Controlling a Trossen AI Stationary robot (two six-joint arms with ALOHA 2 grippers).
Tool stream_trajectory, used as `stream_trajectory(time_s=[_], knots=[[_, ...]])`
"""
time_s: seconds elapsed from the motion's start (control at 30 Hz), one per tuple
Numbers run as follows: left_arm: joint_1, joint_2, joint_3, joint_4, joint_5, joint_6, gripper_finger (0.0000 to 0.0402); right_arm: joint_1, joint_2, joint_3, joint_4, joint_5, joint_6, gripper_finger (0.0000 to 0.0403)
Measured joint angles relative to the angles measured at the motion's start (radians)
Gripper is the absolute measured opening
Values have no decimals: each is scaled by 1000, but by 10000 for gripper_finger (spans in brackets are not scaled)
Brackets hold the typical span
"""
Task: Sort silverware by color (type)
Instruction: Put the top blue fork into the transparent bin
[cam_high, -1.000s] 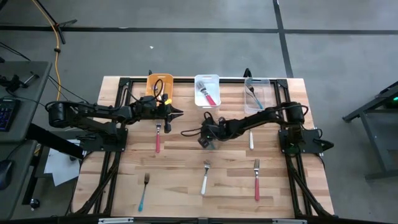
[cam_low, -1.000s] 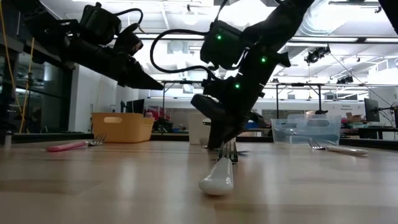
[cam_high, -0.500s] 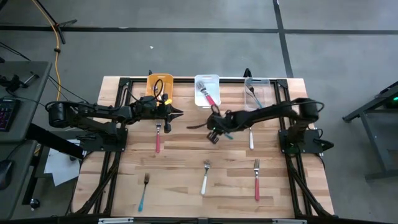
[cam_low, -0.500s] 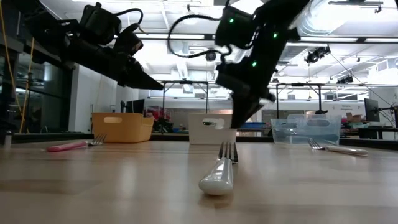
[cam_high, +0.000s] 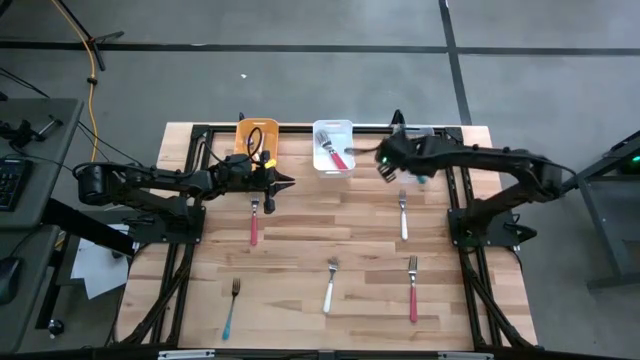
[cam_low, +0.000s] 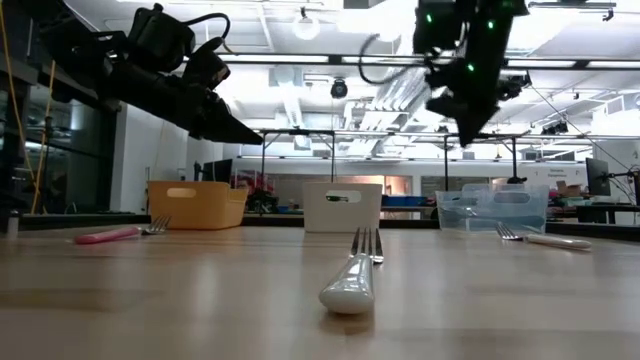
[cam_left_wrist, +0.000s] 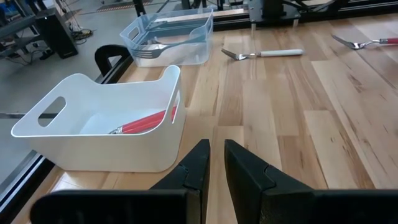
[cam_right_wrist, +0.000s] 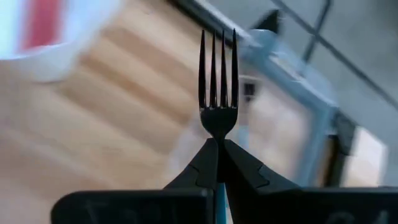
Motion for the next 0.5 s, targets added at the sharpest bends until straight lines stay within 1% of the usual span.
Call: stream_trajectory(time_s=[0.07,0.2,0.3,0.4,0.5], knots=[[0,0,0,2,0,0,39,-71,-16,-36,30,2,-80,8],[0,0,0,1,0,0,39,-219,-18,-142,174,-65,-235,7],[0,0,0,1,0,0,39,-327,-18,-217,323,-131,-335,7],[0,0,0,1,0,0,39,-411,-18,-260,413,-189,-397,7],[0,0,0,3,0,0,39,-460,-18,-285,464,-245,-433,7]])
